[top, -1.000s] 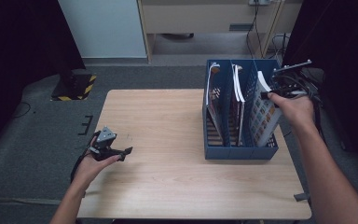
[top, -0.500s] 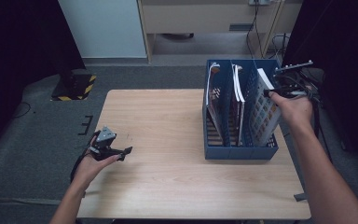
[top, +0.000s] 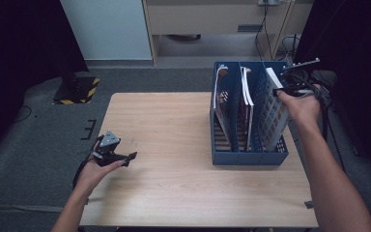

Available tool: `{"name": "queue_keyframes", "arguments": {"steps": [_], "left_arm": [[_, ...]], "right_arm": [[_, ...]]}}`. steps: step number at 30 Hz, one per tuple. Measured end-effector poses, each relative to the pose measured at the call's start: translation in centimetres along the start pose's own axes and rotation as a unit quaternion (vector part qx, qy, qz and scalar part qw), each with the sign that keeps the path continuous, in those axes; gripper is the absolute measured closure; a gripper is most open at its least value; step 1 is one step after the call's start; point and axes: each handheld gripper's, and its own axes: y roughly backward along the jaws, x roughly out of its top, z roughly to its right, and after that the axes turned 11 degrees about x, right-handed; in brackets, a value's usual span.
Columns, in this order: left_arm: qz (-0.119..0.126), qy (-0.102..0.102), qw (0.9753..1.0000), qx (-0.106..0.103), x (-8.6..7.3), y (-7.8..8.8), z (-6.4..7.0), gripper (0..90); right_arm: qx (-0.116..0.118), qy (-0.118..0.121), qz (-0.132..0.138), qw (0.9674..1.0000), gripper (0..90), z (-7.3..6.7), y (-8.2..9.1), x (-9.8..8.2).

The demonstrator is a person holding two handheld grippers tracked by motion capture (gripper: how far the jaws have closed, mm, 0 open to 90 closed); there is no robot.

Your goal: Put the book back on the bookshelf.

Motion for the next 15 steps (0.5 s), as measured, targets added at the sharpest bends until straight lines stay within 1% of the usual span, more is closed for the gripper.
{"name": "queue_keyframes", "arguments": {"steps": [3, 6, 8, 12, 15], "left_arm": [[-0.001, -0.001, 1.0, -0.001, -0.01, -0.04, 0.0, 6.6], [-0.002, -0.001, 1.0, 0.0, -0.04, -0.08, 0.01, 6.5], [-0.003, -0.003, 1.0, 0.0, -0.06, -0.11, 0.04, 6.5], [-0.003, -0.002, 1.0, 0.0, -0.07, -0.05, 0.04, 6.5], [-0.001, -0.001, 1.0, 0.0, -0.06, 0.05, 0.0, 6.6]], "right_arm": [[0.004, -0.006, -0.001, 1.0, 74.2, 0.21, -0.11, 0.1], [0.008, -0.005, -0.001, 1.0, 74.0, 0.21, -0.18, 0.15], [0.012, -0.009, 0.0, 0.9999, 73.6, 0.16, -0.2, 0.16], [0.022, -0.011, 0.008, 0.9997, 70.5, 0.06, -0.21, 0.22], [0.024, -0.012, 0.01, 0.9996, 67.5, 0.02, -0.15, 0.18]]}}
